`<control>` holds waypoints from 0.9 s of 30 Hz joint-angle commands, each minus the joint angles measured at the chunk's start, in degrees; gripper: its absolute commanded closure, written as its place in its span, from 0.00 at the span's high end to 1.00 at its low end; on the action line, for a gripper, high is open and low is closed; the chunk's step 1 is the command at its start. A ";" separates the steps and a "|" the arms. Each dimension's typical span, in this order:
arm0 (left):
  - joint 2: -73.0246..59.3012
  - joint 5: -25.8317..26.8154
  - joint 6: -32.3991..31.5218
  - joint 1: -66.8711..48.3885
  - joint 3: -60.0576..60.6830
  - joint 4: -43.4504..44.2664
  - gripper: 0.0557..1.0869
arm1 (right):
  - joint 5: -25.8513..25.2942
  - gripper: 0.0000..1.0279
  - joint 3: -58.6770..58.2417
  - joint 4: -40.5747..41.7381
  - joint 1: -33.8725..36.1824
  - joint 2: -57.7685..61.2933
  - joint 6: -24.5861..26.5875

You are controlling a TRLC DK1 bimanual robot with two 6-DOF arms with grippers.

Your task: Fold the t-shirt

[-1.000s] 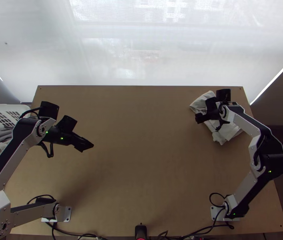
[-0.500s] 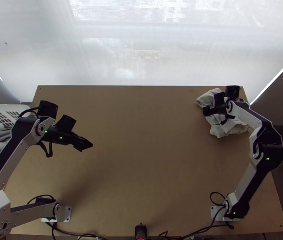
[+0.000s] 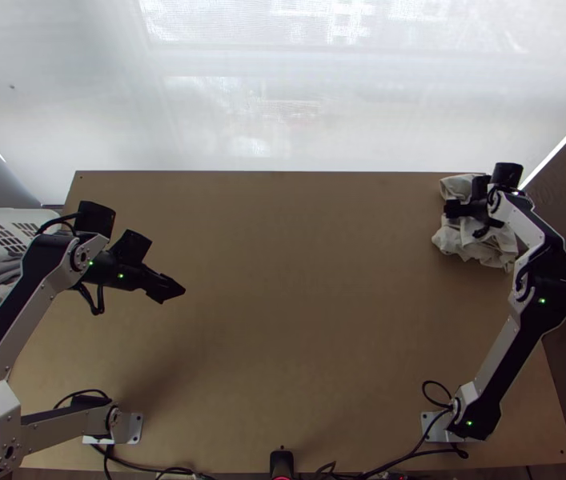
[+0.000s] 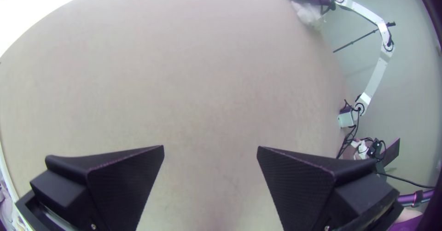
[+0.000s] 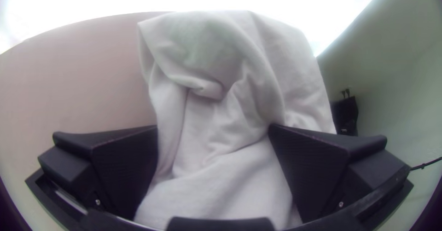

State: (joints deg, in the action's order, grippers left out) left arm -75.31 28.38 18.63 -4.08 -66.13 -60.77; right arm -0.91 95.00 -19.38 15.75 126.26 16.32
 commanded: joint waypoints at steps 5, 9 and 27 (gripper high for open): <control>1.66 0.01 -1.49 -0.93 -0.93 -0.93 0.95 | 5.39 0.96 3.96 -5.32 0.34 -4.62 -3.22; 3.85 0.01 -3.34 -1.90 -1.02 -1.10 0.95 | 7.41 0.96 3.79 -8.40 -3.88 -11.30 -5.42; 43.76 -27.50 3.43 7.86 31.59 11.47 0.95 | 8.29 0.95 -53.52 17.44 -25.24 -68.42 -13.33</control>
State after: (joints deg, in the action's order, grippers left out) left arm -45.43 9.50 19.64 1.32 -47.59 -52.75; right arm 9.85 65.56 -16.40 -4.84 77.56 5.37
